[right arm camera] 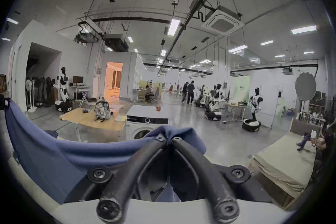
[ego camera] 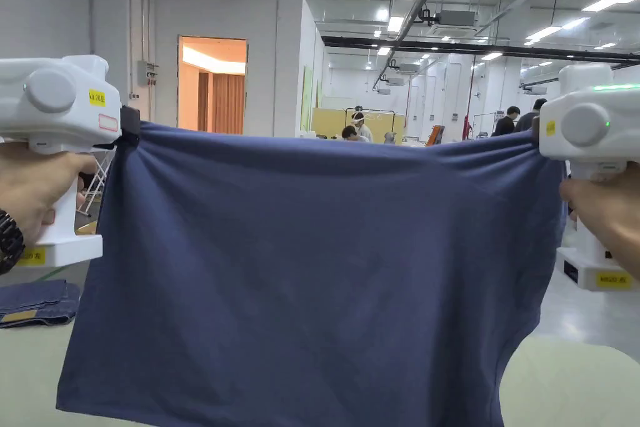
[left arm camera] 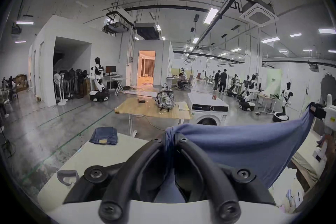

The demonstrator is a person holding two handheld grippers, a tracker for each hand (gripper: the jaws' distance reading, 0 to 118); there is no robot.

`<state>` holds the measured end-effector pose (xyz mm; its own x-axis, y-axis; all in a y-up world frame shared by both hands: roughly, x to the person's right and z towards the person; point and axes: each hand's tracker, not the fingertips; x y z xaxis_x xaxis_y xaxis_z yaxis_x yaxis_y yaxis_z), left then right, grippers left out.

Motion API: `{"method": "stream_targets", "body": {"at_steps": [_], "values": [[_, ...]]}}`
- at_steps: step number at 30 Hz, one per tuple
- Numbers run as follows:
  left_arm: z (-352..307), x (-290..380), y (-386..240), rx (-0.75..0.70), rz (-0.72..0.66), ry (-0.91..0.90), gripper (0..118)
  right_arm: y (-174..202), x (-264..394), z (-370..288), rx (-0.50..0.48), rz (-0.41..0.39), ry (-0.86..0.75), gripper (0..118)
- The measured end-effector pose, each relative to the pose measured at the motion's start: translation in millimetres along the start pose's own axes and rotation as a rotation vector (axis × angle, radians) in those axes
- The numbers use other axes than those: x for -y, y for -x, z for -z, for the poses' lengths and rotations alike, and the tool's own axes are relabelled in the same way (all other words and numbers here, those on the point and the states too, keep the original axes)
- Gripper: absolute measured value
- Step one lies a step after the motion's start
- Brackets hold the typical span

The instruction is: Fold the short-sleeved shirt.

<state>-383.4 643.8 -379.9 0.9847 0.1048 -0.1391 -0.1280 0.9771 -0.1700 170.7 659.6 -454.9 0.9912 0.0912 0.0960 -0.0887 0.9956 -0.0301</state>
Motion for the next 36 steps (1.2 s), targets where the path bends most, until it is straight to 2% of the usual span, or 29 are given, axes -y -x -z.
{"method": "stream_targets", "body": {"at_steps": [3, 12, 21, 25, 36], "values": [[2.9, -10.0, -1.4, 0.006, -0.026, -0.037, 3, 3.0, -19.5, 6.8, 0.005, -0.008, -0.013, 0], [-2.5, -8.2, -12.1, -0.001, 0.049, -0.043, 3, 3.8, -50.0, -7.0, 0.027, -0.037, -0.067, 0], [-18.0, 86.0, -9.0, 0.022, 0.051, 0.061, 3, -7.8, 44.0, -49.8, -0.004, -0.016, 0.015, 0], [-38.9, 142.1, -8.3, 0.033, 0.062, 0.096, 3, -10.4, 95.6, -89.1, 0.0, -0.065, 0.047, 0], [-144.4, 270.4, 7.2, 0.076, 0.042, 0.138, 3, -38.9, 218.9, -222.7, -0.056, -0.027, 0.134, 0]]}}
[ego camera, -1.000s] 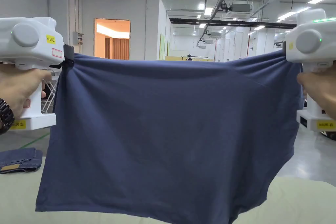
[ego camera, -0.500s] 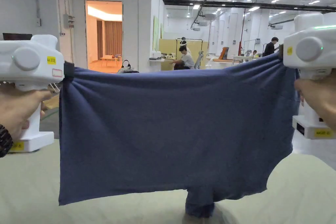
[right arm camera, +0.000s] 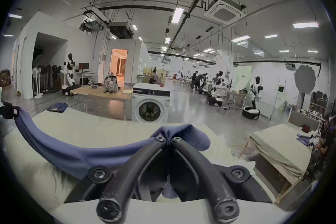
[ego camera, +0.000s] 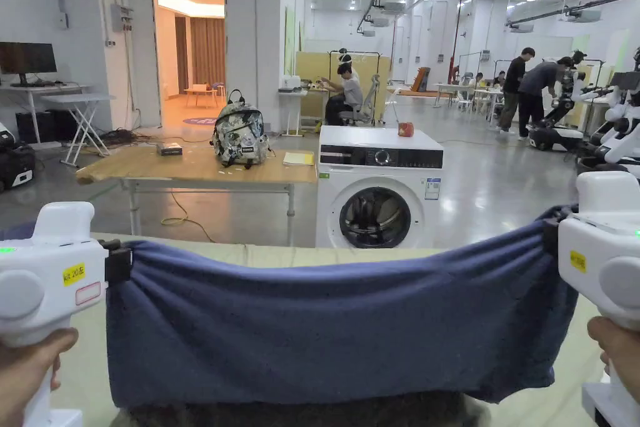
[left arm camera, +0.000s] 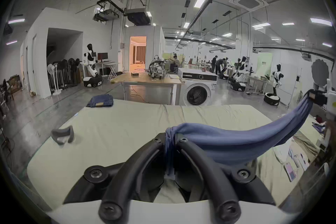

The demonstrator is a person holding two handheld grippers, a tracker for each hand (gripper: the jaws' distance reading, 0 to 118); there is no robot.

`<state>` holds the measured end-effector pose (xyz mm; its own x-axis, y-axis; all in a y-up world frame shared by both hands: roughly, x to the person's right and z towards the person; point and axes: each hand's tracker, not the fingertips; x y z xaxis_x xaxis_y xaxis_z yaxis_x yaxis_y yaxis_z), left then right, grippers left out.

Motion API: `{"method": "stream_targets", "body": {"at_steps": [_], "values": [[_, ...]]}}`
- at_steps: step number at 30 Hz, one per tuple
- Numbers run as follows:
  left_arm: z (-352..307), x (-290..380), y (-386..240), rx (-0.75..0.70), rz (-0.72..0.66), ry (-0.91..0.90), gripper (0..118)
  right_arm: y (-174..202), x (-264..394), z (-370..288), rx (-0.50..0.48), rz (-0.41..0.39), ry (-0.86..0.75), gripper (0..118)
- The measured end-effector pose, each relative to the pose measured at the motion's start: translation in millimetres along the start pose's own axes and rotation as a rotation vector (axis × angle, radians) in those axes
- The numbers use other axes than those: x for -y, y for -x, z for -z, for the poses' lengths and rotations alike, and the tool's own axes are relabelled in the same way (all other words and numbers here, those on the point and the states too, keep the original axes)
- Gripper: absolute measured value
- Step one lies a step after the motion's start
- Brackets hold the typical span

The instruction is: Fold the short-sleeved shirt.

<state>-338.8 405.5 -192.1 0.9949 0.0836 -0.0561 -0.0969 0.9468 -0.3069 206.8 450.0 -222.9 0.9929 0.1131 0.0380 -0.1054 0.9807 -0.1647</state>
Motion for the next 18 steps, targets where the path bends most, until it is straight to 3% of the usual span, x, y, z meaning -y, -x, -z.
{"method": "stream_targets", "body": {"at_steps": [10, 18], "values": [[-92.7, 75.7, 4.8, 0.036, -0.042, -0.002, 3, -21.2, 75.4, -103.9, -0.02, 0.037, 0.068, 0], [-83.9, 174.1, -0.1, 0.035, -0.121, 0.246, 3, -2.1, 161.1, -94.1, -0.071, 0.028, 0.331, 0]]}}
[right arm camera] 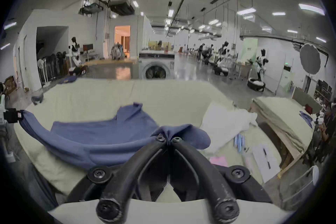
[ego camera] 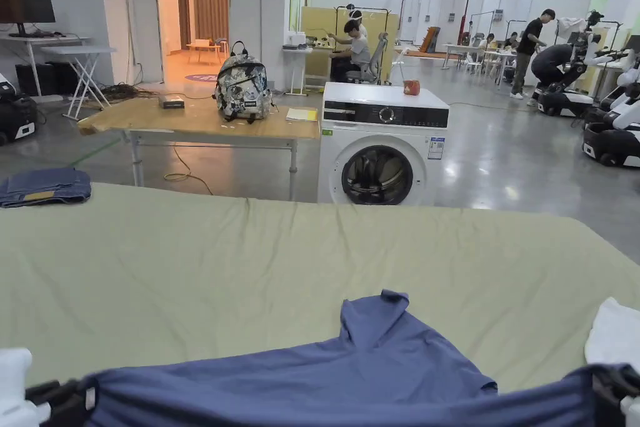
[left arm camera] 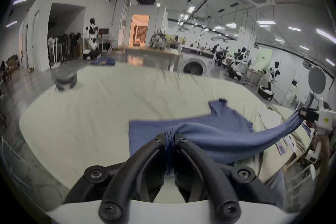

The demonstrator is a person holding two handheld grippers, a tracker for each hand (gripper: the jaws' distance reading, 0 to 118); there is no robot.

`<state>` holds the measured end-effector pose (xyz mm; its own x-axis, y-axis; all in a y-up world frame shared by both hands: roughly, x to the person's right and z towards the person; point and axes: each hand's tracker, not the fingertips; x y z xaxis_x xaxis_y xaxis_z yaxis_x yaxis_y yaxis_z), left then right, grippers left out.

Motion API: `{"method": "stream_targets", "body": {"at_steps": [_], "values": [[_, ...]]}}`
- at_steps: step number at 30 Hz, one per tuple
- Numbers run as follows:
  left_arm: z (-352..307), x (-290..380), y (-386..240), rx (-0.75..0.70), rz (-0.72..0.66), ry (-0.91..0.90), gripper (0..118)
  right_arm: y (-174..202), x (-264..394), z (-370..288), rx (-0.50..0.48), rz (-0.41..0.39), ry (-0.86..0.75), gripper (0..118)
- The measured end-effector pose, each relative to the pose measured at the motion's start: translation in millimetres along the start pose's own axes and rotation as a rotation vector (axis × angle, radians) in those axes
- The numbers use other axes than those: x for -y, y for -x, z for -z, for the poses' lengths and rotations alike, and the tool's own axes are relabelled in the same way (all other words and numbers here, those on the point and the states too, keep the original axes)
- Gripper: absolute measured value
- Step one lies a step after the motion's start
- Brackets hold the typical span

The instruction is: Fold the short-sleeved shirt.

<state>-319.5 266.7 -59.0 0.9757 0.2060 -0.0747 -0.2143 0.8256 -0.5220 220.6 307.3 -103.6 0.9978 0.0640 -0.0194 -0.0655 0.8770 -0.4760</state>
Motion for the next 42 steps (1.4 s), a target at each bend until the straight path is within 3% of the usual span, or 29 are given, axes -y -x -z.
{"method": "stream_targets", "body": {"at_steps": [7, 17, 19, 20, 24, 26, 28, 33, 34, 35, 36, 37, 38, 39, 42], "values": [[74.1, 67.8, 12.1, -0.032, -0.023, 0.29, 3, 15.2, 66.4, 79.2, -0.035, -0.111, 0.275, 0], [127.6, 91.2, 23.2, -0.086, -0.047, 0.391, 3, 26.4, 97.8, 146.7, -0.066, -0.081, 0.38, 0], [127.6, 88.3, 24.2, -0.085, -0.06, 0.388, 8, 27.3, 98.8, 148.1, -0.051, -0.093, 0.394, 2], [125.0, 87.3, 21.7, -0.091, -0.062, 0.382, 12, 28.8, 98.7, 147.1, -0.042, -0.093, 0.391, 7], [109.2, 66.5, 2.4, -0.113, -0.014, 0.317, 54, 31.3, 83.7, 136.1, -0.03, -0.061, 0.304, 75], [103.5, 52.0, -4.8, -0.1, -0.014, 0.254, 62, 36.6, 71.8, 133.5, -0.041, -0.066, 0.246, 75], [106.0, 37.2, -3.8, -0.115, -0.005, 0.182, 64, 47.2, 59.4, 130.9, -0.038, -0.091, 0.187, 75], [102.5, 8.5, -28.9, -0.114, 0.037, -0.016, 64, 80.3, 35.7, 126.2, -0.087, -0.033, 0.016, 74], [101.7, 5.7, -34.6, -0.105, 0.048, -0.05, 62, 89.4, 31.2, 126.0, -0.105, -0.019, -0.012, 68], [100.6, 2.9, -41.3, -0.094, 0.061, -0.085, 55, 96.9, 26.8, 123.3, -0.11, -0.012, -0.049, 52], [102.1, 1.1, -46.5, -0.093, 0.078, -0.124, 38, 104.0, 22.5, 121.8, -0.112, -0.009, -0.079, 18], [101.9, 0.3, -52.4, -0.094, 0.097, -0.153, 24, 110.6, 18.8, 120.8, -0.113, 0.002, -0.098, 1], [100.4, 0.1, -58.3, -0.083, 0.114, -0.202, 11, 120.3, 14.5, 121.6, -0.126, 0.006, -0.121, 0], [100.5, -0.6, -64.2, -0.096, 0.126, -0.218, 5, 125.7, 11.1, 121.5, -0.151, 0.008, -0.14, 0], [108.6, -6.0, -67.8, -0.089, 0.104, -0.19, 0, 144.4, 3.0, 124.4, -0.157, 0.009, -0.155, 0]]}}
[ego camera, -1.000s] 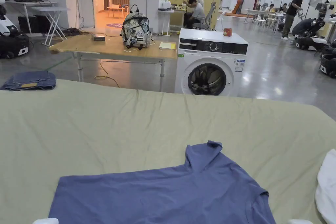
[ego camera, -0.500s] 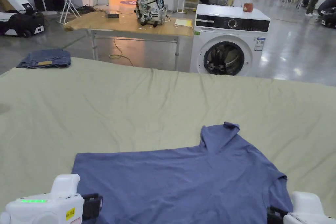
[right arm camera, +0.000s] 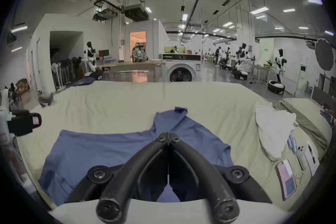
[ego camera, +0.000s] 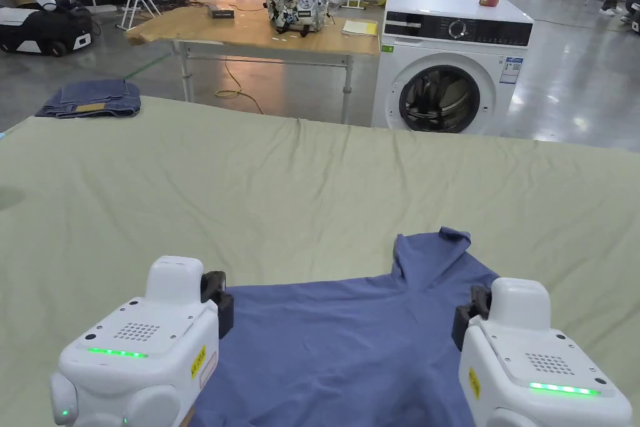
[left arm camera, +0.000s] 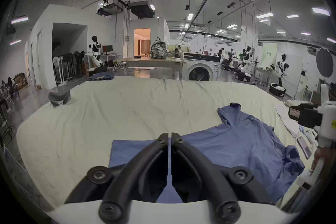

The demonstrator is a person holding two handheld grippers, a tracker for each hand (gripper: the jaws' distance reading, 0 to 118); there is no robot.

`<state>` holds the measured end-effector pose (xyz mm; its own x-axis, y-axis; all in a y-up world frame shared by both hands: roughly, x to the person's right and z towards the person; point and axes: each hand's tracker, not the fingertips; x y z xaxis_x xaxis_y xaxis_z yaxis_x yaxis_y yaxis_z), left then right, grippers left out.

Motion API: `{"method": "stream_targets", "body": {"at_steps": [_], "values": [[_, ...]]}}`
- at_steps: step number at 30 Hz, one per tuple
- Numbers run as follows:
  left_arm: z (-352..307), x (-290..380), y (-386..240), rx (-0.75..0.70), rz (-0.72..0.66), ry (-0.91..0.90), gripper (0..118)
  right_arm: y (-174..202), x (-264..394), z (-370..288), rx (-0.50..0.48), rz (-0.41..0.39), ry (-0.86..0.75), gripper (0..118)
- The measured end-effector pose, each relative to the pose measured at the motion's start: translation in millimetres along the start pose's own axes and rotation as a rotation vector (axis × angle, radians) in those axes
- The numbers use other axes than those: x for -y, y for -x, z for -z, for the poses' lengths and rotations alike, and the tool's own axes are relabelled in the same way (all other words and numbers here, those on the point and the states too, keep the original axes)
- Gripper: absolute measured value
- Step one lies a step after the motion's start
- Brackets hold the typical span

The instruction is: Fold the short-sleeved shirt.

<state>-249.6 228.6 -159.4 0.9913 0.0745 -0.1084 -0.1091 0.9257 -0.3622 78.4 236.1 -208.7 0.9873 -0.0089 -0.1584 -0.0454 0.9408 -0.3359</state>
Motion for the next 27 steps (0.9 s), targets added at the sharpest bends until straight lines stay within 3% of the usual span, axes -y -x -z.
{"method": "stream_targets", "body": {"at_steps": [6, 8, 14, 19, 20, 21, 22, 24, 27], "values": [[36.3, -5.0, 51.7, -0.002, -0.12, 0.168, 0, 12.3, -0.2, 31.6, -0.058, -0.019, 0.081, 0], [53.4, -8.4, 82.2, -0.011, -0.141, 0.236, 0, 11.7, 6.8, 40.5, -0.051, -0.055, 0.112, 0], [126.4, -20.5, 178.4, -0.008, -0.235, 0.467, 0, -3.1, 27.4, 70.8, -0.032, -0.053, 0.199, 0], [170.2, -25.1, 204.1, -0.012, -0.28, 0.604, 0, -10.3, 37.3, 83.6, -0.017, -0.061, 0.249, 0], [176.7, -25.4, 205.8, -0.023, -0.279, 0.6, 7, -11.6, 39.8, 82.3, -0.013, -0.063, 0.254, 0], [182.6, -25.1, 207.3, -0.019, -0.291, 0.605, 31, -12.7, 41.2, 83.1, -0.008, -0.065, 0.26, 0], [184.8, -25.6, 204.5, -0.008, -0.31, 0.62, 41, -13.6, 42.4, 84.2, -0.005, -0.067, 0.266, 0], [195.8, -23.2, 201.2, 0.003, -0.343, 0.662, 48, -14.6, 45.5, 83.6, 0.0, -0.079, 0.277, 0], [221.5, -13.4, 206.0, 0.005, -0.326, 0.718, 69, -16.7, 50.1, 83.5, 0.009, -0.091, 0.291, 0]]}}
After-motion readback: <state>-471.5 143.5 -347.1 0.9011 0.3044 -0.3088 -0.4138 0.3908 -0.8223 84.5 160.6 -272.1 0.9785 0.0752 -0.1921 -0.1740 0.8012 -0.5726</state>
